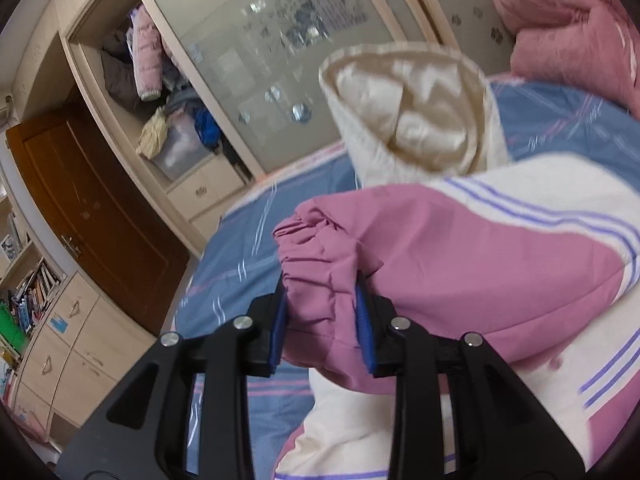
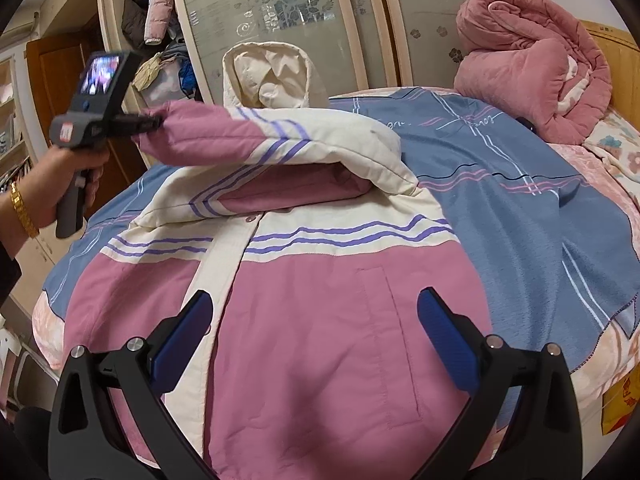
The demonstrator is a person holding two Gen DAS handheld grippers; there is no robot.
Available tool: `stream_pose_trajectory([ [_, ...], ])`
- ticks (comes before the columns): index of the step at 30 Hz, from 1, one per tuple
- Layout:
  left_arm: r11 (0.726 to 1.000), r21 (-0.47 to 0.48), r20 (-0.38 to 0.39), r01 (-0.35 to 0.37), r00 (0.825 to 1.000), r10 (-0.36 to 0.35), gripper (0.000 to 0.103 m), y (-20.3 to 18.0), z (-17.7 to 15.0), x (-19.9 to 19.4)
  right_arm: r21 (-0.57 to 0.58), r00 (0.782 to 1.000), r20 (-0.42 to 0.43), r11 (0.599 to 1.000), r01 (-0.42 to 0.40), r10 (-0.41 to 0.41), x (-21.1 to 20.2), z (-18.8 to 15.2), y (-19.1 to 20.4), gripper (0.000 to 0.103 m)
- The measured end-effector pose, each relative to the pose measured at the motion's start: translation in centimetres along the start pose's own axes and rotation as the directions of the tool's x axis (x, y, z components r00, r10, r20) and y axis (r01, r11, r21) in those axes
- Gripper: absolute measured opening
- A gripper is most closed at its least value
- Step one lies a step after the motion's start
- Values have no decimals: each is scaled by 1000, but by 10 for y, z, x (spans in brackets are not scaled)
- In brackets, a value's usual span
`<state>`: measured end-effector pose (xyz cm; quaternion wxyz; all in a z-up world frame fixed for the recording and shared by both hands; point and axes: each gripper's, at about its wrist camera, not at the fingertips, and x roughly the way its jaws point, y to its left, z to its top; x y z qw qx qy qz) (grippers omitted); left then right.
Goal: Fold large clothes
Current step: 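Pull the gripped sleeve straight across the chest with the left tool, release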
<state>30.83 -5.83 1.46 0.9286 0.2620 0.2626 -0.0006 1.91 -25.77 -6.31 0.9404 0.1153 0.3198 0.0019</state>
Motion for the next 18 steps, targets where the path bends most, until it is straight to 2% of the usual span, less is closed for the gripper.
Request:
stream_pose_trajectory([
  [7, 1000, 31, -82, -1, 997, 3, 31, -11, -46, 38, -9, 999, -33, 1000, 0, 0, 7, -4, 1, 102],
  [12, 1000, -5, -126, 9, 992, -10, 34, -12, -70, 60, -18, 999, -40, 1000, 7, -8, 11, -4, 2, 102],
  [13, 1000, -6, -128, 7, 992, -7, 37, -13, -74, 63, -19, 999, -42, 1000, 7, -8, 11, -5, 2, 102],
  [15, 999, 7, -129, -35, 991, 35, 55, -17, -81, 68, -20, 999, -47, 1000, 7, -8, 13, -4, 3, 102],
  [17, 993, 9, -124, -115, 986, 115, 96, -17, -85, 72, -26, 999, -50, 1000, 8, -9, 14, -4, 4, 102],
  [18, 989, -8, -118, -151, 982, 149, 101, -13, -88, 73, -30, 999, -52, 1000, 8, -10, 16, -4, 5, 102],
])
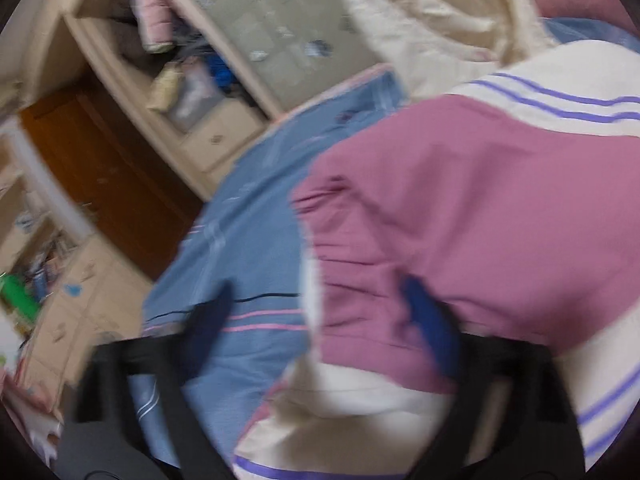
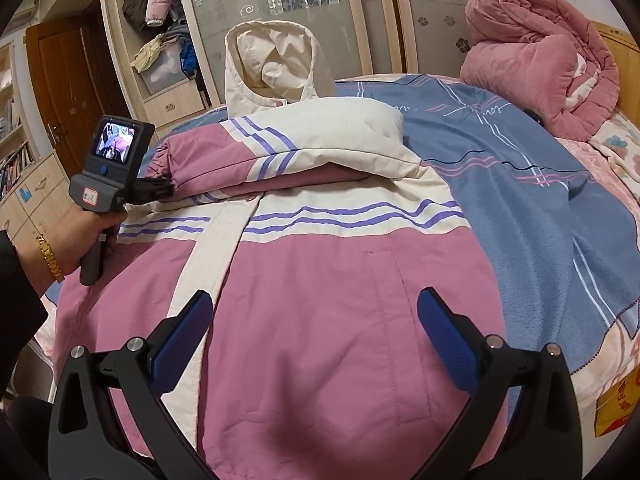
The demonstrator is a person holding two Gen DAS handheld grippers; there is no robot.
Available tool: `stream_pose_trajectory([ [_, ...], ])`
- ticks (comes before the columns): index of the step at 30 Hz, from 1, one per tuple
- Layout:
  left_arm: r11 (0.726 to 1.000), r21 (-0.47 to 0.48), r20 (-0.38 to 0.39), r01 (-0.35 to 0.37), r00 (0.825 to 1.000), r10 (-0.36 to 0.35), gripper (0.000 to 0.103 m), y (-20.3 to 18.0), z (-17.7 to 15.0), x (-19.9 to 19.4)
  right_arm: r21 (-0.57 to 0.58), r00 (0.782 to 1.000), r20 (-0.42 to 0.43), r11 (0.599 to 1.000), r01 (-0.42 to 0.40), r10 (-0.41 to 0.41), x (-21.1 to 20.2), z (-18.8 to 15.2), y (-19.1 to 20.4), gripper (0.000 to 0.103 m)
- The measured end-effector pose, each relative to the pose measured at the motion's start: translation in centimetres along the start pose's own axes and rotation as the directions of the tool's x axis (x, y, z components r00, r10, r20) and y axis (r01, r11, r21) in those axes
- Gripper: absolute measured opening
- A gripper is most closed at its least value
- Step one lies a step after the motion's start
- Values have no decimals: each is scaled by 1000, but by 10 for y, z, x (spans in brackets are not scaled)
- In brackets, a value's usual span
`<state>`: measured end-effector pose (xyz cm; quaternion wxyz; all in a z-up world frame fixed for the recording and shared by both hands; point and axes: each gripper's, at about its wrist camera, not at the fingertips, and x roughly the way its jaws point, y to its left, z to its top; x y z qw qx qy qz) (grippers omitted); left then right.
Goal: Fold large clothes
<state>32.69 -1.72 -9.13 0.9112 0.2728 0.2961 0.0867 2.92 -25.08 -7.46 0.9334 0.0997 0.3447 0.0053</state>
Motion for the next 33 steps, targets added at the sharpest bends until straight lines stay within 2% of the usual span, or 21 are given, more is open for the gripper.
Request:
stream_pose_trajectory([
  [3, 997, -55, 0, 55, 998, -55, 101, 14, -2, 1, -8, 1000, -7, 1000, -2, 2, 3, 1, 2, 102],
  [8, 989, -121, 52, 80, 996, -74, 101, 39, -8, -19, -8, 1000, -3, 1000, -6, 6, 3, 2, 4, 102],
  [12, 975, -203, 94, 87, 993, -69, 101, 61, -29, -63, -16, 1000, -1, 1000, -7, 7, 2, 1, 6, 102],
  [13, 970, -212, 127, 117, 988, -91, 101, 65, -39, -84, -15, 1000, -1, 1000, -7, 7, 2, 0, 6, 102],
  [17, 932, -256, 212, 257, 955, -205, 101, 79, -86, -152, -13, 1000, 10, 1000, -9, 9, -3, -1, 6, 102],
  [20, 874, -318, 198, 368, 927, -318, 101, 82, -115, -181, -15, 1000, 13, 1000, -5, 5, -7, -4, 6, 102],
  [23, 808, -349, 184, 475, 880, -438, 101, 77, -133, -207, -34, 999, 38, 999, -12, 13, -17, -8, 7, 102],
  [25, 786, -332, 221, 522, 853, -473, 101, 71, -145, -227, -44, 999, 44, 999, 2, 0, -21, -10, 6, 102],
  [27, 798, -291, 242, 527, 848, -472, 101, 65, -153, -241, -44, 999, 46, 999, 11, -9, -24, -12, 4, 102],
  [29, 824, -248, 249, 509, 856, -453, 101, 59, -158, -248, -44, 998, 57, 999, 30, -28, -27, -14, 1, 102],
  [30, 841, -235, 256, 487, 866, -430, 101, 56, -159, -248, -44, 997, 62, 998, 45, -42, -29, -16, 0, 102],
  [33, 854, -219, 251, 471, 873, -417, 101, 55, -160, -243, -39, 996, 65, 997, 64, -62, -32, -20, -4, 102],
])
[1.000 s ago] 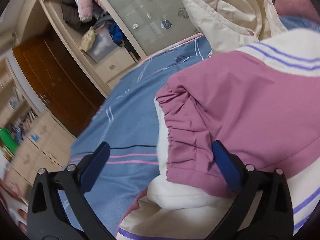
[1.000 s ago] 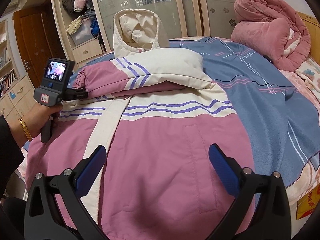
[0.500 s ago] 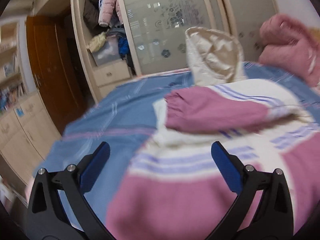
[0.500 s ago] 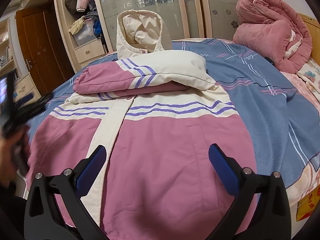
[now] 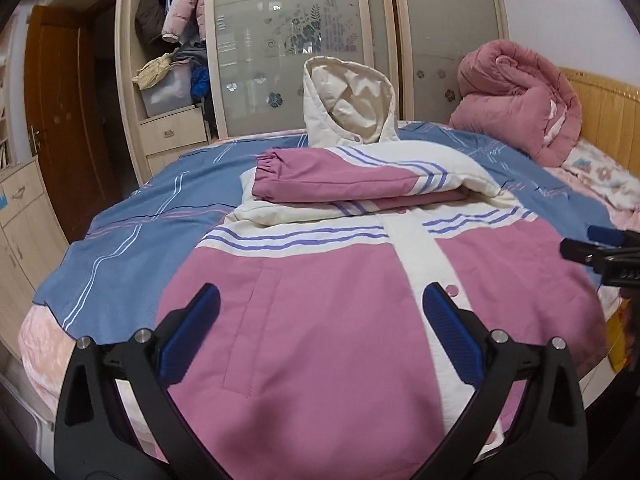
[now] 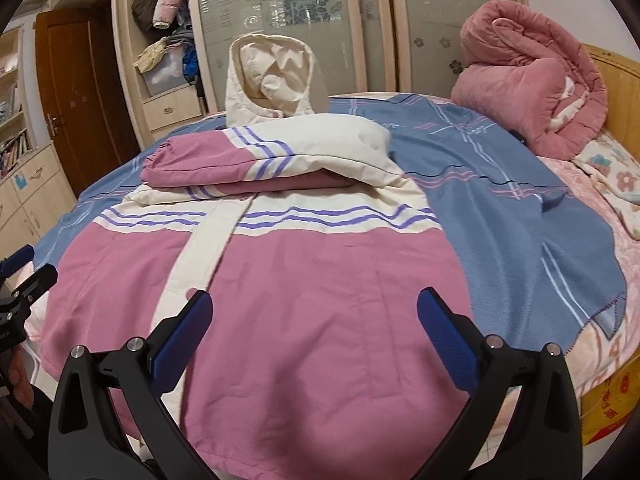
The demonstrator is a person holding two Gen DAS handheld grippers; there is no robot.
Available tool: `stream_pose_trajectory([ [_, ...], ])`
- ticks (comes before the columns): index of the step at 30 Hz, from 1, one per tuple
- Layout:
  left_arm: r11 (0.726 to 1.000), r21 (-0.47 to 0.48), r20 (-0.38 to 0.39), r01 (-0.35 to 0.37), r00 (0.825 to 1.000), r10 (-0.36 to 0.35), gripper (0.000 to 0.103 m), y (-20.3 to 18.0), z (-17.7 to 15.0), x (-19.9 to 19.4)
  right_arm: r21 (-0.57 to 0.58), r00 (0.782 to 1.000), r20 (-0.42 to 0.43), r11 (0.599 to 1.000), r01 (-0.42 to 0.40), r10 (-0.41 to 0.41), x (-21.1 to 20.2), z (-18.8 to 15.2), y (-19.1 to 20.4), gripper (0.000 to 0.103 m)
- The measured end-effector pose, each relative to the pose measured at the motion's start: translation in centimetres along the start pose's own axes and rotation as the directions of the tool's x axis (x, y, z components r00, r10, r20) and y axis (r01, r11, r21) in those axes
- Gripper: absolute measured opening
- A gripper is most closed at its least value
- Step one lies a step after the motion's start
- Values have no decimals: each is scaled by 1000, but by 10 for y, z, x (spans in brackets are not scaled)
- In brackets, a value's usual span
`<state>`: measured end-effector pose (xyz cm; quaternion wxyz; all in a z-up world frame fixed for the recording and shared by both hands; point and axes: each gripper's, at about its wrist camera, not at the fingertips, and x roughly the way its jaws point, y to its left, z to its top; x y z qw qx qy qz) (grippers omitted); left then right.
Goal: Fold large clothes
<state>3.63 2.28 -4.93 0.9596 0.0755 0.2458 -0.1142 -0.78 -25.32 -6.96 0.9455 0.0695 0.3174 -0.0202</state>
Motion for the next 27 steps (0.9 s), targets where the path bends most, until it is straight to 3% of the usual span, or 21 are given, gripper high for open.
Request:
stream_pose_trajectory([
  [6, 1000, -27, 10, -5, 1000, 5, 101, 12, 1, -2, 5, 1000, 6, 1000, -5, 5, -12, -13, 3, 102],
  [10, 999, -37, 19, -5, 1000, 6, 101, 15, 3, -5, -36, 1000, 21, 999, 3, -2, -14, -13, 12, 102],
  [27, 999, -37, 5, 8, 1000, -8, 101, 12, 4, -3, -26, 1000, 20, 1000, 5, -4, -16, -11, 7, 102],
])
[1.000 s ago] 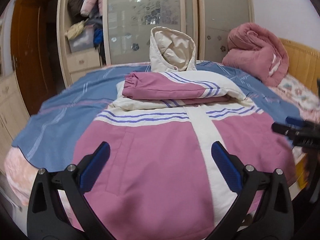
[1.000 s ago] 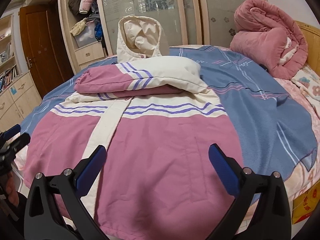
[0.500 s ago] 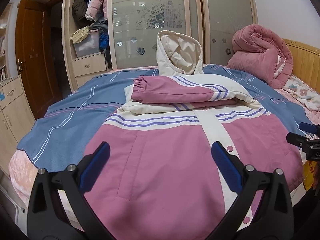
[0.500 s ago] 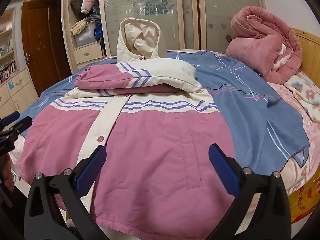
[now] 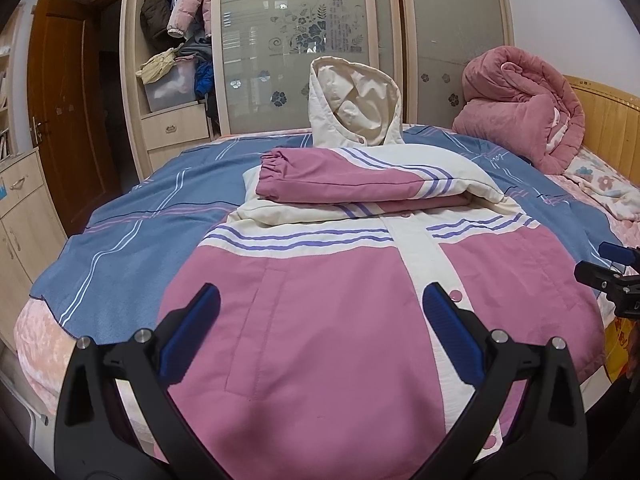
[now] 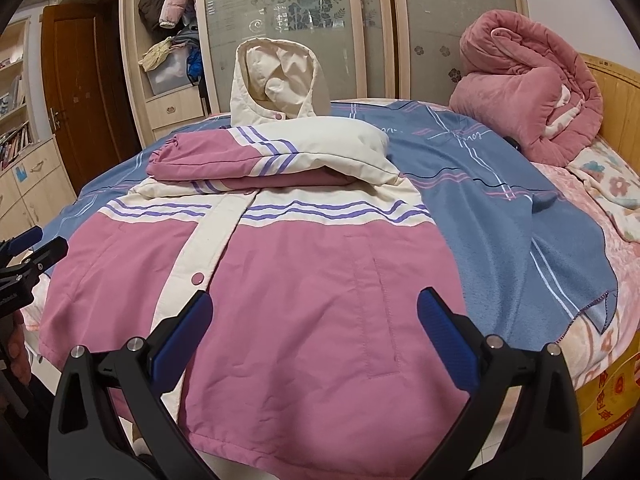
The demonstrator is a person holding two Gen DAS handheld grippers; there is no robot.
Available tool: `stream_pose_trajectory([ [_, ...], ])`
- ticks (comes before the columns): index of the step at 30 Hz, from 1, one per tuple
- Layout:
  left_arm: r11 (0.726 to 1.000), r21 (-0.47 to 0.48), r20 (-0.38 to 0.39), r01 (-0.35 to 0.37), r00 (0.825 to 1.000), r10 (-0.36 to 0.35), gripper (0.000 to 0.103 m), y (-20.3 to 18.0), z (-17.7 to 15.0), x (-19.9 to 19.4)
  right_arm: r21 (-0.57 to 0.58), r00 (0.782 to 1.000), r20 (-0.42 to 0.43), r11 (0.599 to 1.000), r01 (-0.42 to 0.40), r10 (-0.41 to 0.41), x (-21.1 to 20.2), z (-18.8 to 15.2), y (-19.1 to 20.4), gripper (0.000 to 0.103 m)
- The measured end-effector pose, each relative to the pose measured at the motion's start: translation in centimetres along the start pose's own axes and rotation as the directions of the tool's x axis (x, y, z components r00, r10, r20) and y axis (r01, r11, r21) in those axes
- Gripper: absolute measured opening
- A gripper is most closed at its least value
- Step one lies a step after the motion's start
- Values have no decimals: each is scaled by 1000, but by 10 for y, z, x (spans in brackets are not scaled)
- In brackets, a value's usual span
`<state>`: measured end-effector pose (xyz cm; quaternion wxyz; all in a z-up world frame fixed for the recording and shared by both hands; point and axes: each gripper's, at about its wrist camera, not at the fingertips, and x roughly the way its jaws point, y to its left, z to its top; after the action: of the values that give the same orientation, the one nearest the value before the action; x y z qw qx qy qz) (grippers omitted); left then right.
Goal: Fold large clothes
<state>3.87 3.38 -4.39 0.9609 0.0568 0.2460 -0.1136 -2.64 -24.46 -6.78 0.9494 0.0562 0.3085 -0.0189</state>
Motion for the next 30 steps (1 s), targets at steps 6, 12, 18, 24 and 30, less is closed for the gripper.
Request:
stream_pose_trajectory([
  [6, 1000, -1, -3, 2, 1000, -2, 101, -1, 0, 2, 0, 1000, 2, 1000, -1, 1, 0, 0, -1, 102],
  [12, 1000, -18, -11, 0, 1000, 0, 101, -3, 10, 14, 27, 1000, 11, 1000, -4, 3, 3, 4, -4, 102],
  [18, 1000, 0, 56, 29, 998, -29, 101, -19, 73, 23, 80, 999, 49, 997, -6, 2, 8, 12, -7, 102],
  [24, 999, -40, 113, 33, 993, -28, 101, -19, 100, 52, 89, 995, 90, 996, 24, -32, 13, 15, -4, 102],
  [30, 996, 17, 12, 91, 996, -91, 101, -12, 76, 78, -54, 996, 62, 996, 67, -64, 31, 30, 17, 102],
])
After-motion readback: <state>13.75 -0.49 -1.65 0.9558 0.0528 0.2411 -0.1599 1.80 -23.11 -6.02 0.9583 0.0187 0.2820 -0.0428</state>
